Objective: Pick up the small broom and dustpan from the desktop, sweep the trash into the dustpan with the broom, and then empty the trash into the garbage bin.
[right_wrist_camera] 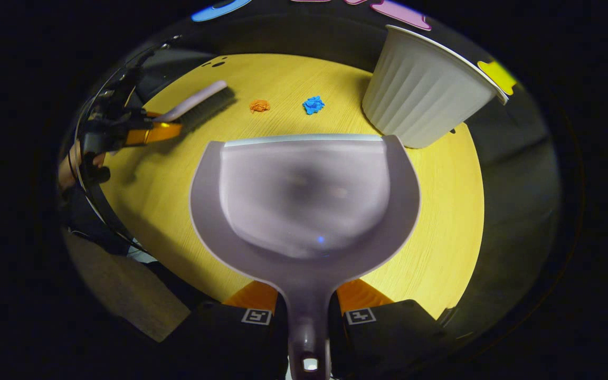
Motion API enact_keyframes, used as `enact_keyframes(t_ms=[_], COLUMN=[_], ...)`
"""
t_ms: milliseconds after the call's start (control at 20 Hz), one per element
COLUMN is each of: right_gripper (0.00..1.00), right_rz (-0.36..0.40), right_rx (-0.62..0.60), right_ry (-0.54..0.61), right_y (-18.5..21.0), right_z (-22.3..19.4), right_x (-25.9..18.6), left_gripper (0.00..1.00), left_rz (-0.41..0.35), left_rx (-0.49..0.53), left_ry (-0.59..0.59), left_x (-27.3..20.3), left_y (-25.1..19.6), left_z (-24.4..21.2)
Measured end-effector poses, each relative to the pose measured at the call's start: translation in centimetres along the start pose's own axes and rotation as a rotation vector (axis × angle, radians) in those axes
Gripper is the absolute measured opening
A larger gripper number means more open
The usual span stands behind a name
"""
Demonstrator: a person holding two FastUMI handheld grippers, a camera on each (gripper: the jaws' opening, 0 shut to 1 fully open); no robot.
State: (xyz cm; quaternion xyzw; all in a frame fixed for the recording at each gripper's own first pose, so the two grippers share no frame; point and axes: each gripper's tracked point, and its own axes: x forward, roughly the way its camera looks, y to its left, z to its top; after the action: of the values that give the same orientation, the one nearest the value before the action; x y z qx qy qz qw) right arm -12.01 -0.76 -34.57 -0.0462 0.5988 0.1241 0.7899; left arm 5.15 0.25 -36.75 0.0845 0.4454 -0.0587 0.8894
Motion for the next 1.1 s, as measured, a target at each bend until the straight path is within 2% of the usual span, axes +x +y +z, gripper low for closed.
enact_keyframes(t_ms=[100, 150, 300, 750, 900, 950, 1100], right_gripper=[0.36, 0.36, 0.36, 0.36, 0.36, 0.36, 0.36], right_rz=[0.017, 0.023, 0.030, 0.059, 0.066, 0.070, 0.082], right_rx=[0.003, 0.003, -0.014, -0.051, -0.058, -0.058, -0.057], right_ry=[0.037, 0.049, 0.078, 0.102, 0.100, 0.102, 0.089], right_y=[-0.2, -0.3, -0.7, -0.4, -0.4, -0.3, 0.0], right_z=[0.2, 0.3, 0.7, 1.8, 2.1, 2.2, 2.6], right_x=[0.7, 1.1, 2.2, 4.7, 4.9, 4.9, 5.4], left_gripper=[0.24, 0.28, 0.28, 0.28, 0.28, 0.31, 0.28], left_rz=[-0.003, -0.008, -0.034, -0.116, -0.179, -0.204, -0.304], left_rx=[0.037, 0.060, 0.120, 0.256, 0.317, 0.327, 0.336], left_ry=[-0.022, -0.035, -0.054, -0.024, -0.042, -0.048, -0.055], left_x=[1.1, 1.6, 3.7, 9.0, 9.7, 9.8, 9.8], left_y=[0.5, 0.6, 0.1, -2.7, -5.1, -5.9, -8.9], left_z=[2.1, 3.1, 5.5, 8.6, 9.5, 9.8, 10.0])
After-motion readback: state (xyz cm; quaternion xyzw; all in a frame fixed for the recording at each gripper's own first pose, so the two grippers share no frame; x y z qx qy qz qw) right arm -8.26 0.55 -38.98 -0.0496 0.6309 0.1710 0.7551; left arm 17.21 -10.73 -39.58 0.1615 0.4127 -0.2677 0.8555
